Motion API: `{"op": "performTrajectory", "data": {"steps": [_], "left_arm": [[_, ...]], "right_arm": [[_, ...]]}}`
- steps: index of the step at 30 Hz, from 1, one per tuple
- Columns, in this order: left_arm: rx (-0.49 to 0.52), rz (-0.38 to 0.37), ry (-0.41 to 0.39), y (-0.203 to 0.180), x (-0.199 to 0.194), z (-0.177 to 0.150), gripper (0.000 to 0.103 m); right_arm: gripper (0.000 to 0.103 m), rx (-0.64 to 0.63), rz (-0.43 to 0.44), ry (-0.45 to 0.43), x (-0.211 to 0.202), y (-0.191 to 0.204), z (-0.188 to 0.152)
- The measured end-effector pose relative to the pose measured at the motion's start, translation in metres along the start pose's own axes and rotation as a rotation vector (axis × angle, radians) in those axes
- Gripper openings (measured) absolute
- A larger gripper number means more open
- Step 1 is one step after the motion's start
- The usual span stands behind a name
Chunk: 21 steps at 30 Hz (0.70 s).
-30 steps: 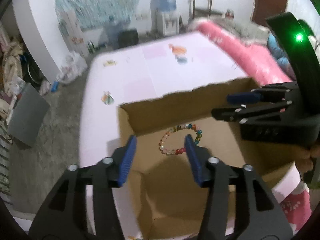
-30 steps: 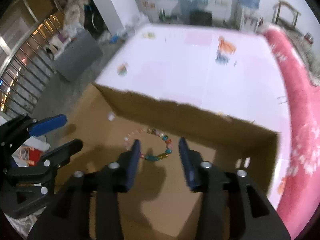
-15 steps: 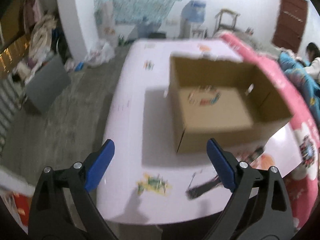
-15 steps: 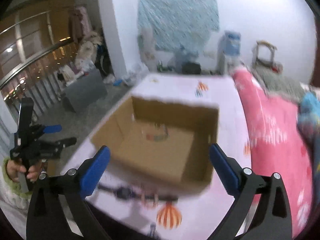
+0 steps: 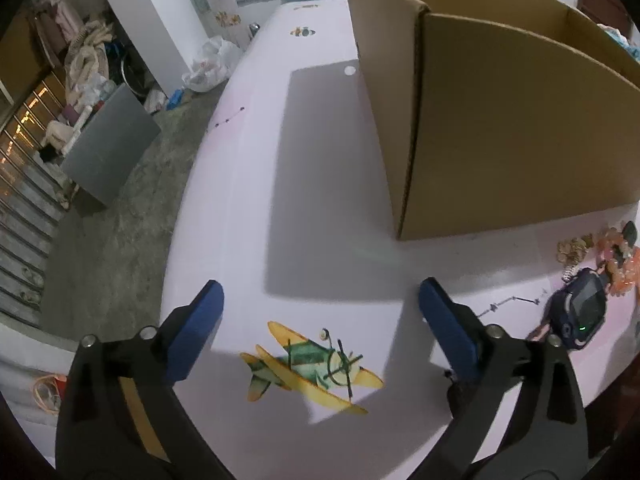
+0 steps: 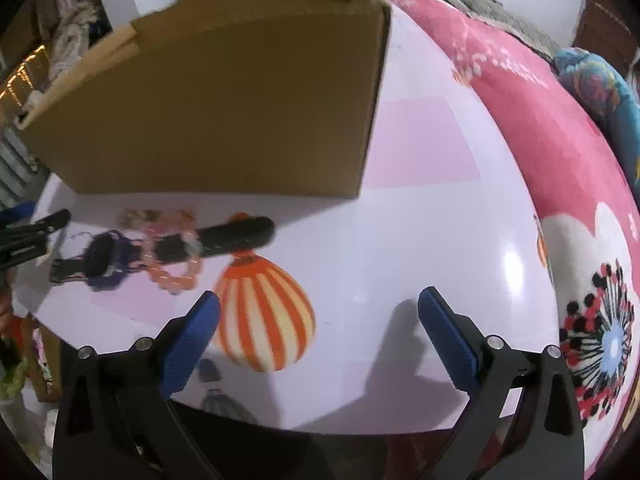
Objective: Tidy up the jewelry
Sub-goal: 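Move the right tool back toward the pink bead bracelet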
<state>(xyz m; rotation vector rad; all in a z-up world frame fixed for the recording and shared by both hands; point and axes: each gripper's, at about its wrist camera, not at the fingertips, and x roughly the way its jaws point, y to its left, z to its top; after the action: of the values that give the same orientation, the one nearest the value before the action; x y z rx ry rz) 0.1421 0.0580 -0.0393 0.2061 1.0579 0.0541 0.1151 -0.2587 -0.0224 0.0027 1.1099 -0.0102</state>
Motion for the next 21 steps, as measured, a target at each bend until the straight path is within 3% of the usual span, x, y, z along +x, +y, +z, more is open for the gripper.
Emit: {"op": "performTrajectory", "data": {"steps": [3,9,21], "left_arm": [[-0.039,-0.034,-0.011,0.007,0.000,-0.003,0.096],[-0.117,-0.125,-0.004,0.016,0.006,-0.006,0.096],[-0.129,-0.131,-0.024,0.017,0.008,-0.011,0.096]], "right_arm": [[0.096,-0.042,-0.035,-0.030,0.003,0.006,-0.003],[0.097,-0.017,-0.006,-0.035,0.005,0.002,-0.006],[0.097,-0.006,-0.001,-0.055,0.013,-0.005,-0.005]]}}
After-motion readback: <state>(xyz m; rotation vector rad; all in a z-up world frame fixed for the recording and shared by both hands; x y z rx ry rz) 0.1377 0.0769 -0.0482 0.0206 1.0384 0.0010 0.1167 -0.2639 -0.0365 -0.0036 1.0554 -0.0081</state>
